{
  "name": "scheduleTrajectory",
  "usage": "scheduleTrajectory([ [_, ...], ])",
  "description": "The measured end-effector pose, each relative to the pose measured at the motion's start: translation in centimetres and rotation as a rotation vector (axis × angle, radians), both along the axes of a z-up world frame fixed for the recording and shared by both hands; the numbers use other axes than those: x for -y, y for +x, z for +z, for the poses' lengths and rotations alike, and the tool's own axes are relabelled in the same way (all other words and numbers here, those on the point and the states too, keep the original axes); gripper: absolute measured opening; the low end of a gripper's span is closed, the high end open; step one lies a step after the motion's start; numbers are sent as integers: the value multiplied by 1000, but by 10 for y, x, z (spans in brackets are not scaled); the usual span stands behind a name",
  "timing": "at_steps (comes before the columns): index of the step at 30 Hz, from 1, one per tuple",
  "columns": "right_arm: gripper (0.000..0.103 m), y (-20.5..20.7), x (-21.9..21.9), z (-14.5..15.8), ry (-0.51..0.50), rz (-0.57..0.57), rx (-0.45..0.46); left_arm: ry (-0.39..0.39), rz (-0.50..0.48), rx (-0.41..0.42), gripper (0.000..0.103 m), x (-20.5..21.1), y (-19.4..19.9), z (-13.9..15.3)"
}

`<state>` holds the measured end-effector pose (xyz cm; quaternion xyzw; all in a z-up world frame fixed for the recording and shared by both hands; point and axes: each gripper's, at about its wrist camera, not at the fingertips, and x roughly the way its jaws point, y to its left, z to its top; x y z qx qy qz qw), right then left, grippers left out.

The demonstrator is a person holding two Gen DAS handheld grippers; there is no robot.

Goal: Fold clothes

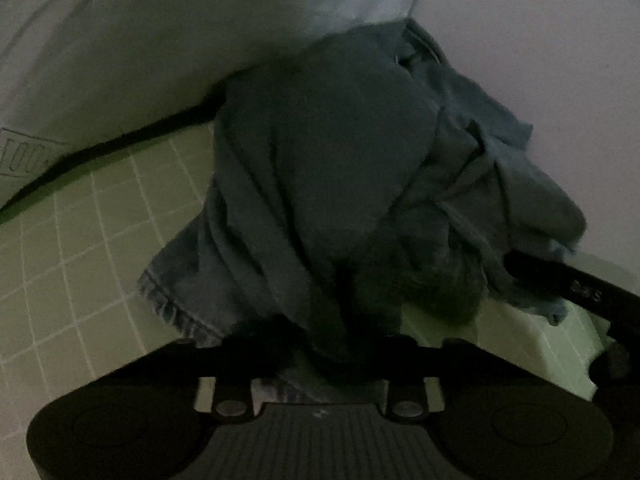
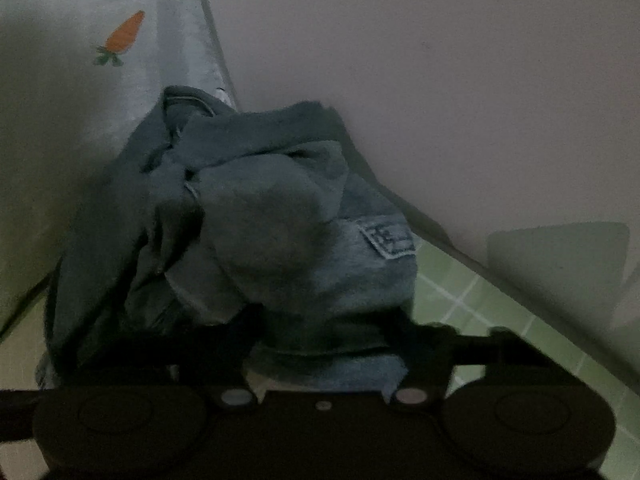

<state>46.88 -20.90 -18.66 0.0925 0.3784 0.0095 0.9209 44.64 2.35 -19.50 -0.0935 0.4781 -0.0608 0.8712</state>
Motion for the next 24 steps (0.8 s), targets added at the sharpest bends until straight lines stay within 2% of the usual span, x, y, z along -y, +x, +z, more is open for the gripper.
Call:
scheduleTrajectory([
  [1,39,-3,-1,2,0,8,13,5,21,9,14,-5,-6,1],
  [4,20,-16,-8,15,-24,42,53,36,85,24,11,-25,-26,6],
  [7,15,-32,-15,32,4,69,71,93,167,31,10,-55,-51,19],
  [11,15,-69,-21,58,123,123,67,75,332,19,10,-115,-114,40],
  [15,15,-126,-35,75,226,185,31,101,516,0,10,-174,-215,56],
  [19,15,-192,-55,82,292,253,-15,137,705,-41,10,-221,-348,60],
  [24,15,-259,-93,96,303,371,-40,148,954,-112,10,-273,-514,61],
])
